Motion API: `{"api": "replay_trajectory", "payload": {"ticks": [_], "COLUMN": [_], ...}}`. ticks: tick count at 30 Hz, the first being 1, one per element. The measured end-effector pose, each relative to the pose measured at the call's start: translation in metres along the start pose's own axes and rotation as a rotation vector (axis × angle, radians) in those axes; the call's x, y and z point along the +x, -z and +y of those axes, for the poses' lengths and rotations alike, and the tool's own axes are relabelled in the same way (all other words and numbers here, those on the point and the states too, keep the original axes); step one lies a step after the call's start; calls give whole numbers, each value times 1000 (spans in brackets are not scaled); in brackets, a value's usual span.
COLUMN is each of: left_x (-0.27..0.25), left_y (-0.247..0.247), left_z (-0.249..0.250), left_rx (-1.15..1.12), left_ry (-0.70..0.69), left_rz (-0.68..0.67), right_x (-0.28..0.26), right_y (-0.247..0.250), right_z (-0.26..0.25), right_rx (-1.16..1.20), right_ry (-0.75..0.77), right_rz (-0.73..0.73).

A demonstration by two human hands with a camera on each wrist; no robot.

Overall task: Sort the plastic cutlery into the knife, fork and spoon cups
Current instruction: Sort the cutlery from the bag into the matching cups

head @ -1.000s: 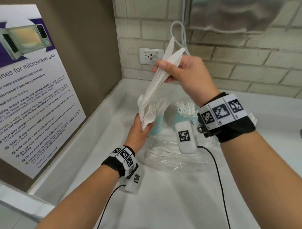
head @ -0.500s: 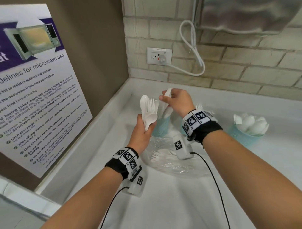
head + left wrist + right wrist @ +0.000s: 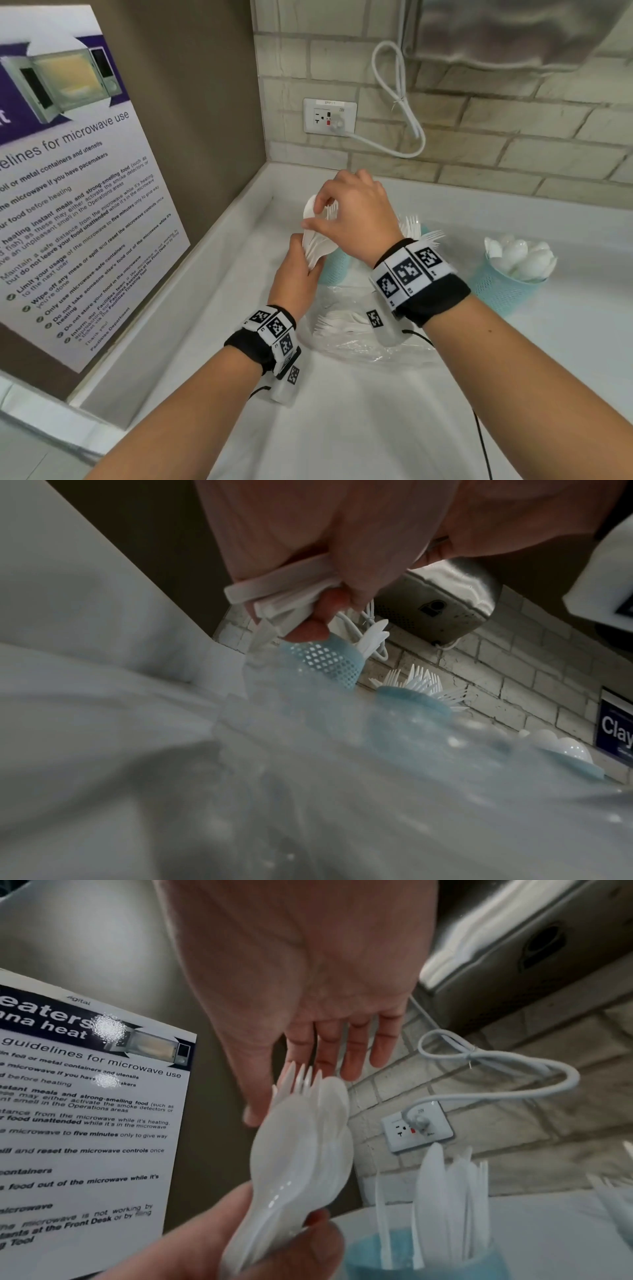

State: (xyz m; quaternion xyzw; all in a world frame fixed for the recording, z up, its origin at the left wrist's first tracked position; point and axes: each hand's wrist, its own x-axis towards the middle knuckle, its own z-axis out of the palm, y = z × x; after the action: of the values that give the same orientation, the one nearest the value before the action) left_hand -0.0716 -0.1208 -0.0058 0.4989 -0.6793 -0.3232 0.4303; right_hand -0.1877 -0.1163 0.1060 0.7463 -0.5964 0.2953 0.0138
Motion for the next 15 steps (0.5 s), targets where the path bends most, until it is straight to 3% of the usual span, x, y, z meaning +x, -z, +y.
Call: {"api": "replay_trajectory", "payload": {"ticks": [7,12,15], "left_x": [2,3,2], "left_y": [-2,0,2], "left_z": [3,-3,-6], "left_rx": [-84,-163,-225], "left_ry": [-22,-7,17], "left_rz": [-7,-42,-41], "right_x": [2,14,17], "right_y": [4,41,67], "right_z": [-4,-14,-15], "right_rx": [317,819,968], "right_ry": [-178,-134,-47], "right_rz": [-67,162,369]}}
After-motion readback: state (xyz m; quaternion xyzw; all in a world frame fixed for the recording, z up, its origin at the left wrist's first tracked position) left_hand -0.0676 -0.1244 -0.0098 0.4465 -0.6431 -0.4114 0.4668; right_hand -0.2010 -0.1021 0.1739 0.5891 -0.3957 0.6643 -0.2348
